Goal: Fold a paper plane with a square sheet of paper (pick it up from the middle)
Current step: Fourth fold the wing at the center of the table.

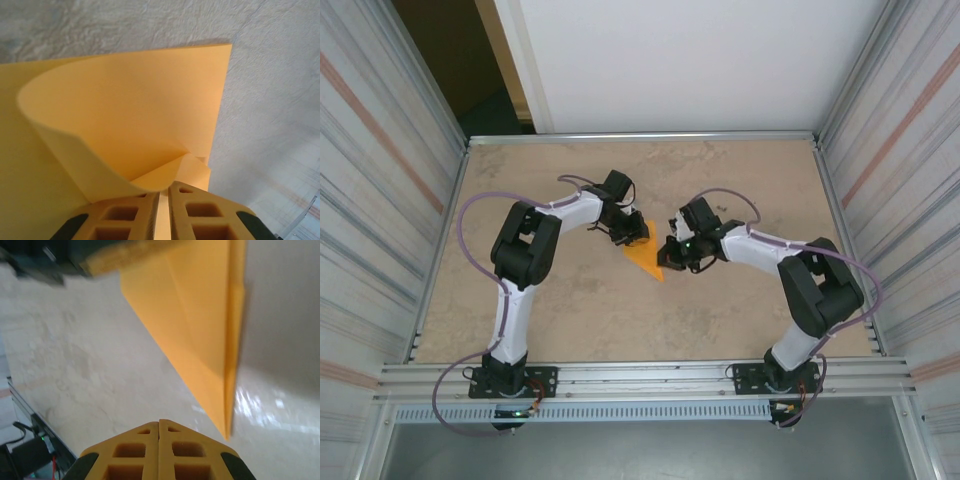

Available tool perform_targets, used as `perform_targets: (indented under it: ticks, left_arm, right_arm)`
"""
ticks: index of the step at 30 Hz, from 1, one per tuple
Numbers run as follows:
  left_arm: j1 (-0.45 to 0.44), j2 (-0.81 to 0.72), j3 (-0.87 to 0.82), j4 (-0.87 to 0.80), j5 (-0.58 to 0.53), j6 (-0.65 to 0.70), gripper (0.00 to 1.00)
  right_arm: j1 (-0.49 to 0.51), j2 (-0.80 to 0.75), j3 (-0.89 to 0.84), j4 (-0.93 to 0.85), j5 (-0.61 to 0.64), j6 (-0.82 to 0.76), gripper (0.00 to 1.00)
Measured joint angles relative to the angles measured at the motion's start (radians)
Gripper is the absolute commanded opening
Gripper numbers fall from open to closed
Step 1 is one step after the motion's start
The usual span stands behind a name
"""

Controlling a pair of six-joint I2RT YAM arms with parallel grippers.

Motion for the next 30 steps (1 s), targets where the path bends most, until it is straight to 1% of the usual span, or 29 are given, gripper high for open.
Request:
perform_targets:
  ticks: [4, 10, 17, 19, 26, 30]
  left_arm:
    - [0.0, -0.004, -0.008, 0.01, 0.002, 0.0, 0.17]
    - [0.0, -0.008, -0.013, 0.017, 0.003, 0.0, 0.17]
    - [0.004, -0.01, -0.015, 0.03, 0.018, 0.005, 0.21]
    - [0.012, -0.01, -0.021, 0.045, 0.037, 0.017, 0.24]
    - [0.043, -0.012, -0.048, 0.097, 0.121, 0.085, 0.27]
    - [0.085, -0.004, -0.048, 0.121, 0.141, 0.112, 0.27]
  right_arm:
    - [0.005, 0.091, 0.061, 0.034, 0.024, 0.003, 0.0]
    - [0.012, 0.183, 0.069, 0.029, 0.043, 0.003, 0.0]
    - [0.01, 0.2, 0.068, 0.016, 0.055, 0.002, 0.0]
    - [0.005, 0.201, 0.068, 0.014, 0.053, 0.002, 0.0]
    - [-0.008, 0.203, 0.053, 0.031, 0.026, -0.002, 0.0]
    - [-0.013, 0.204, 0.048, 0.04, 0.016, -0.003, 0.0]
